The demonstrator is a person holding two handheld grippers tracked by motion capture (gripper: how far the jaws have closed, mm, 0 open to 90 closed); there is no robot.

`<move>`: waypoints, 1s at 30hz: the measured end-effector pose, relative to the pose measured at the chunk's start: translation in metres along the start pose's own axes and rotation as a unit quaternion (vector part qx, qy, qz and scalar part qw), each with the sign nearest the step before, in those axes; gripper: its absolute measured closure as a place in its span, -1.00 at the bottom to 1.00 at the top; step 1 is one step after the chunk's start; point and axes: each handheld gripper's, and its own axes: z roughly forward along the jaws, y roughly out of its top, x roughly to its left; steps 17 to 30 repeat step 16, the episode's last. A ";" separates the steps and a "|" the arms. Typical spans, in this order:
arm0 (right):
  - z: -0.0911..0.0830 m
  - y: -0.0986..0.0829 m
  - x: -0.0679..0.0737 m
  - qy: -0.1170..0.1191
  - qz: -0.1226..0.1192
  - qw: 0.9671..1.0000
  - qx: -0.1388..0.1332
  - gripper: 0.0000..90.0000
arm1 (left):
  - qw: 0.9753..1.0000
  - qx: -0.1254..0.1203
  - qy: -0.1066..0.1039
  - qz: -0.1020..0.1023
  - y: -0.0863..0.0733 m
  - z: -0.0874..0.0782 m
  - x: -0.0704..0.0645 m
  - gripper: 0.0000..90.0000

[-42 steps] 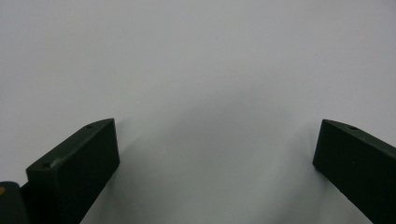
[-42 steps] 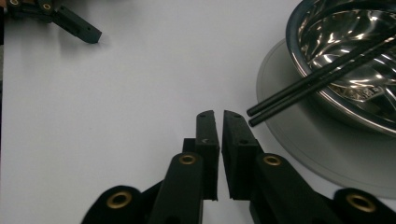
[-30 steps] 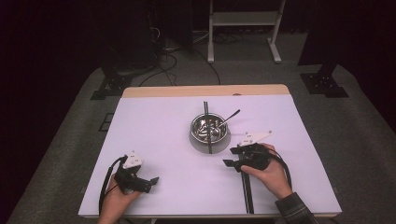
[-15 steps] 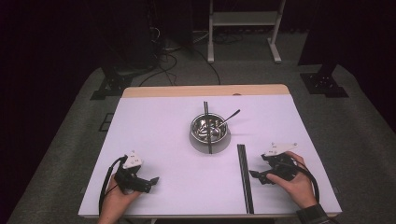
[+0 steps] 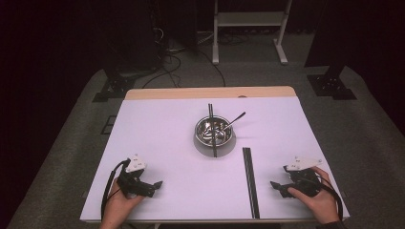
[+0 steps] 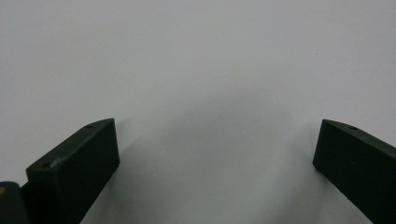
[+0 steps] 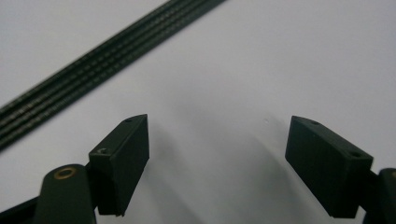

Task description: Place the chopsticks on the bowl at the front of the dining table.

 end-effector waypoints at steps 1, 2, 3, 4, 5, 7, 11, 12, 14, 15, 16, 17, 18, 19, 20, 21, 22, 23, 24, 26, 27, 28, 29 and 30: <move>0.000 -0.003 -0.001 -0.005 -0.002 1.000 0.002 -0.56 | 1.000 0.000 0.000 0.000 0.000 0.000 0.000 -1.00; -0.001 -0.005 -0.002 -0.005 0.001 1.000 0.002 -0.55 | 1.000 0.000 0.000 0.000 0.000 0.000 0.000 -1.00; -0.002 -0.008 -0.003 0.000 0.008 1.000 -0.003 -0.55 | 1.000 0.000 0.000 0.000 0.000 0.000 0.000 -1.00; -0.002 -0.010 -0.004 0.002 0.011 1.000 -0.007 -0.55 | 1.000 0.000 0.000 0.000 0.000 0.000 0.000 -1.00; -0.003 -0.012 -0.005 0.004 0.015 1.000 -0.010 -0.55 | 1.000 0.000 0.000 0.000 0.000 0.000 0.000 -1.00; -0.003 -0.017 -0.007 0.007 0.017 0.999 -0.026 -0.56 | 1.000 0.000 0.000 0.001 0.000 0.000 0.000 -1.00; -0.003 -0.021 -0.006 0.007 0.016 0.999 -0.037 -0.56 | 1.000 0.000 0.000 0.000 0.000 0.000 0.000 -1.00; -0.003 -0.021 -0.006 0.008 0.017 0.999 -0.037 -0.56 | 1.000 0.000 0.000 0.000 0.000 0.000 0.000 -1.00; -0.003 -0.021 -0.007 0.008 0.017 0.999 -0.038 -0.56 | 1.000 0.000 0.000 0.000 0.000 0.000 0.000 -1.00; -0.003 -0.021 -0.006 0.007 0.017 0.999 -0.038 -0.56 | 1.000 0.000 0.000 0.000 0.000 0.000 0.000 -1.00; -0.003 -0.021 -0.006 0.007 0.017 0.999 -0.038 -0.56 | 1.000 0.000 0.000 0.000 0.000 0.000 0.000 -1.00; -0.003 -0.021 -0.006 0.007 0.017 0.999 -0.038 -0.56 | 1.000 0.000 0.000 0.000 0.000 0.000 0.000 -1.00; -0.003 -0.021 -0.006 0.007 0.017 0.999 -0.038 -0.56 | 1.000 0.000 0.000 0.000 0.000 0.000 0.000 -1.00; -0.003 -0.021 -0.006 0.007 0.017 0.999 -0.038 -0.56 | 1.000 0.000 0.000 0.000 0.000 0.000 0.000 -1.00; -0.003 -0.021 -0.006 0.007 0.017 0.999 -0.038 -0.56 | 1.000 0.000 0.000 0.000 0.000 0.000 0.000 -1.00; -0.003 -0.021 -0.006 0.007 0.017 0.999 -0.038 -0.56 | 1.000 0.000 0.000 0.000 0.000 0.000 0.000 -1.00; -0.003 -0.021 -0.006 0.007 0.017 0.999 -0.038 -0.56 | 1.000 0.000 0.000 0.000 0.000 0.000 0.000 -1.00; -0.003 -0.021 -0.006 0.007 0.017 0.999 -0.038 -0.56 | 1.000 0.000 0.000 0.000 0.000 0.000 0.000 -1.00; -0.003 -0.021 -0.006 0.007 0.017 0.999 -0.038 -0.56 | 1.000 0.000 0.000 0.000 0.000 0.000 0.000 -1.00; -0.003 -0.021 -0.006 0.007 0.017 0.999 -0.038 -0.56 | 1.000 0.000 0.000 0.000 0.000 0.000 0.000 -1.00; -0.003 -0.021 -0.006 0.007 0.017 0.999 -0.038 -0.56 | 1.000 0.000 0.000 0.000 0.000 0.000 0.000 -1.00; -0.003 -0.021 -0.006 0.007 0.017 0.999 -0.038 -0.56 | 1.000 0.000 0.000 0.000 0.000 0.000 0.000 -1.00; -0.003 -0.021 -0.006 0.007 0.017 0.999 -0.038 -0.56 | 1.000 0.000 0.000 0.000 0.000 0.000 0.000 -1.00; -0.003 -0.021 -0.006 0.007 0.017 0.999 -0.038 -0.56 | 1.000 0.000 0.000 0.000 0.000 0.000 0.000 -1.00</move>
